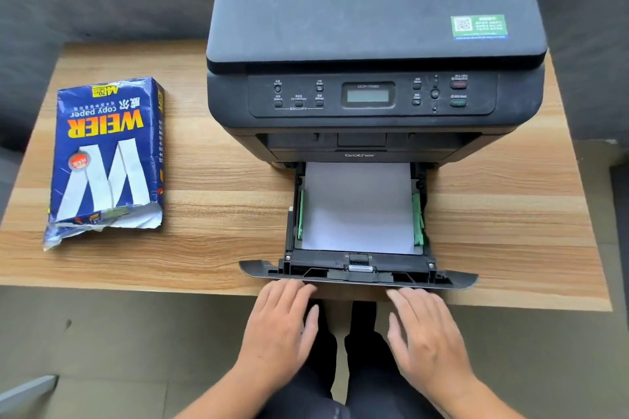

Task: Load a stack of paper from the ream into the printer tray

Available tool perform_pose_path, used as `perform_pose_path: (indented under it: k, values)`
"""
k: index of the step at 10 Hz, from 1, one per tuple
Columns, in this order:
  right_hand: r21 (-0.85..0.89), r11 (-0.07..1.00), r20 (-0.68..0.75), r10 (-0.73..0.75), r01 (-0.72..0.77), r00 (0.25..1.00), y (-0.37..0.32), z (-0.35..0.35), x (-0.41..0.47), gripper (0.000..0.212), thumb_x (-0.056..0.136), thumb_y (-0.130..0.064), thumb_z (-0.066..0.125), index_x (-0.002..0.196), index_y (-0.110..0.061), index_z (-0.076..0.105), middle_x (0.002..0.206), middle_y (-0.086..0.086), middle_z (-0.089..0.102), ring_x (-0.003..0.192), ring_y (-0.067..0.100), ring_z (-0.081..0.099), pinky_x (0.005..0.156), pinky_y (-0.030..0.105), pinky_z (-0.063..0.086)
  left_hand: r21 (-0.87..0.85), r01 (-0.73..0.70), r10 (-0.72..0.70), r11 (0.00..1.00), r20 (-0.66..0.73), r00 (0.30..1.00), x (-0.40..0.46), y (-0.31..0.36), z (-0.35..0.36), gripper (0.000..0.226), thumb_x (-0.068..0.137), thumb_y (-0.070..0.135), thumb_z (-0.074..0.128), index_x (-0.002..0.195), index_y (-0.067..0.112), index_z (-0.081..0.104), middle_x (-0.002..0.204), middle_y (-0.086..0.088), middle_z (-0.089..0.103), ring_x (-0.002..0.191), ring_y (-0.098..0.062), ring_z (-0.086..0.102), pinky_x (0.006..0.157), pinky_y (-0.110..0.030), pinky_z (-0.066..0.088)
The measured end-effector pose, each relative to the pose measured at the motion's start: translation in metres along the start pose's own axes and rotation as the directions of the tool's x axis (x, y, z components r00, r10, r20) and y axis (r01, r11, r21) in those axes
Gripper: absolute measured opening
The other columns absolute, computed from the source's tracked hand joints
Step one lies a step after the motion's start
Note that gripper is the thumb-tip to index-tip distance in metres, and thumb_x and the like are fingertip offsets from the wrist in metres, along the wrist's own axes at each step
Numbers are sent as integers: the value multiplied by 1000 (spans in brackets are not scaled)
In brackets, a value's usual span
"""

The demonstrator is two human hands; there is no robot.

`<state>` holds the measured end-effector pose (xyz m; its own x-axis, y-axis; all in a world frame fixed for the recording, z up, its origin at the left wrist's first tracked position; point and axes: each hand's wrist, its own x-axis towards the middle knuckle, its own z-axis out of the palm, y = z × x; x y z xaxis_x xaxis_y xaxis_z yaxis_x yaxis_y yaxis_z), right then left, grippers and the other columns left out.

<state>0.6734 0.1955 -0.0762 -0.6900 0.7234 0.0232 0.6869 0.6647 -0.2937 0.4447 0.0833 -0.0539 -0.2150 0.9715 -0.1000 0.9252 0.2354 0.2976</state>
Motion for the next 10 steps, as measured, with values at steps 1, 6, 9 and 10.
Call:
perform_pose_path:
  k: [1,6,9,10]
  values:
    - [-62,997,70,43,-39,997,0,3,21,44,83,-15,58,124,-2,63,116,13,68,108,32,64,102,46,45,43,10,-11,999,8,1000,20,-3,1,41,90,32,55,124,10,59,118,-5,62,113,-27,56,107,-39,37]
    - [-167,962,122,237,-215,964,-3,-2,170,78,68,-22,72,137,7,47,135,26,55,130,44,49,117,55,35,108,72,-77,991,45,996,142,-8,9,80,77,21,46,148,-5,20,152,-24,34,147,-33,22,118,-46,24]
    - [-102,975,189,213,-196,959,1,-10,179,79,78,-26,64,146,3,37,145,23,46,139,41,38,123,54,22,123,64,-69,990,34,997,147,-22,6,85,79,21,53,150,-4,15,159,-21,23,151,-32,8,120,-47,19]
    - [176,914,350,288,-364,891,6,-36,167,58,89,-29,61,142,-11,48,147,12,52,140,33,43,119,42,34,100,87,-91,991,30,995,139,-27,5,81,79,20,52,150,-3,18,160,-20,20,150,-32,11,121,-47,17]
